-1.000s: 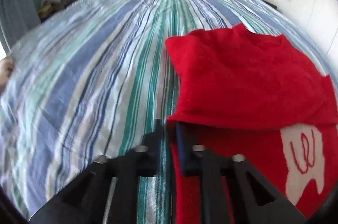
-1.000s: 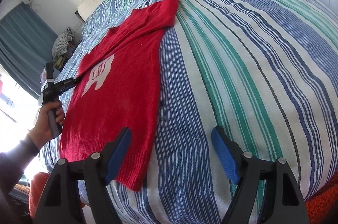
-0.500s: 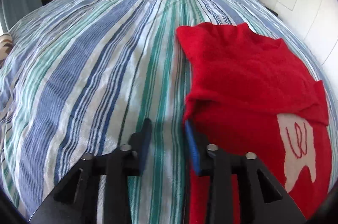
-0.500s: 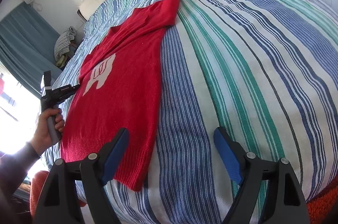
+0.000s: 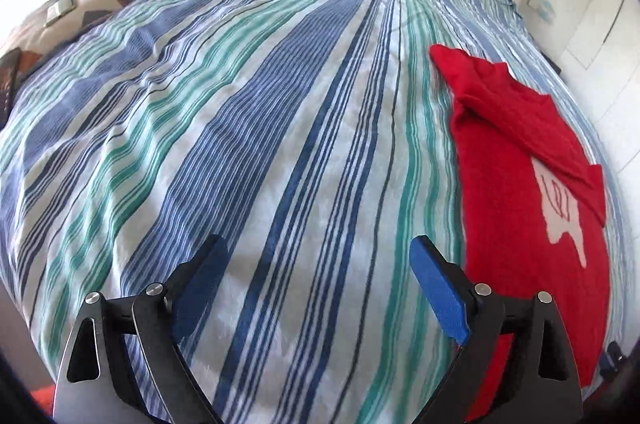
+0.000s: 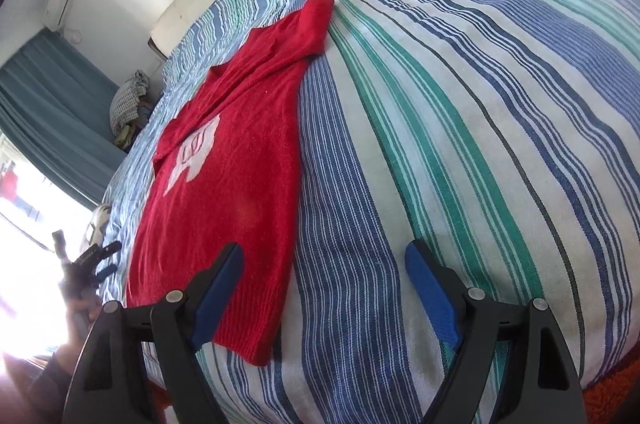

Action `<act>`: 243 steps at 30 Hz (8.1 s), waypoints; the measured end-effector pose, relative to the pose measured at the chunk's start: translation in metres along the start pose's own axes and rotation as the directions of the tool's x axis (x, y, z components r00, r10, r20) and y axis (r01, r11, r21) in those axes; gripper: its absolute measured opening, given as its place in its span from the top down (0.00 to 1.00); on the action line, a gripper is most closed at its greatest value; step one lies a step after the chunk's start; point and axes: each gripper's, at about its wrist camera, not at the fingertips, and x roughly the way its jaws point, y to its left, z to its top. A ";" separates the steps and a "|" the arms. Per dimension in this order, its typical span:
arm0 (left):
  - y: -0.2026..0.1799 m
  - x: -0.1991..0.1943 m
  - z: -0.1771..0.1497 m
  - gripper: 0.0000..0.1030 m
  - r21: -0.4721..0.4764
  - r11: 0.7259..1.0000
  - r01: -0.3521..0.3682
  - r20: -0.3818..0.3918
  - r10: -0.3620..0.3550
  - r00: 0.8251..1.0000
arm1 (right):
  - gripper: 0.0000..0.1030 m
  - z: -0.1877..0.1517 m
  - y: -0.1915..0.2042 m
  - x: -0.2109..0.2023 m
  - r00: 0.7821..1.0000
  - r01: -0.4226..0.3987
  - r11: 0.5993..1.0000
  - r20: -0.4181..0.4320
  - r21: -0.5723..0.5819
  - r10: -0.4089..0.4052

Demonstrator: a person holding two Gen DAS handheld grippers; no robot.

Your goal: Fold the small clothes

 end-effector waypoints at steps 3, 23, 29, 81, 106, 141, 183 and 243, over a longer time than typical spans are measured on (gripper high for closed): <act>-0.004 -0.007 -0.007 0.09 -0.064 0.996 0.056 -0.015 -0.057 0.998 | 0.20 0.000 0.003 0.001 1.000 0.012 1.000 0.002 -0.012 -0.012; -0.020 0.027 -0.044 0.01 0.137 0.986 -0.092 0.043 0.087 0.995 | 0.15 -0.005 0.007 0.004 1.000 0.012 0.997 0.011 -0.072 -0.012; -0.022 0.028 -0.044 0.01 0.138 0.986 -0.094 0.044 0.089 0.995 | 0.14 -0.005 0.008 0.004 1.000 0.017 0.997 0.013 -0.078 -0.017; -0.013 -0.017 -0.031 0.02 0.027 0.997 0.067 0.025 -0.068 0.997 | 0.11 0.011 -0.006 -0.019 0.998 -0.056 0.997 0.029 0.051 0.054; -0.072 -0.015 -0.099 0.66 0.119 0.951 0.286 -0.354 -0.228 0.907 | 0.49 -0.017 0.031 0.006 0.955 -0.178 0.984 -0.247 -0.028 0.166; -0.180 0.110 0.210 0.96 0.039 0.966 0.254 -0.018 -0.254 0.967 | 0.95 0.281 0.098 0.145 0.987 -0.137 0.987 0.074 -0.079 0.142; -0.107 0.025 -0.083 0.00 0.308 0.951 -0.038 -0.043 0.054 0.998 | 0.24 0.008 0.052 0.043 0.983 0.172 0.901 0.013 -0.397 -0.182; -0.111 0.030 -0.100 0.01 0.360 0.930 -0.073 0.012 0.074 0.997 | 0.02 -0.013 0.065 0.060 0.972 0.231 0.835 0.088 -0.500 -0.216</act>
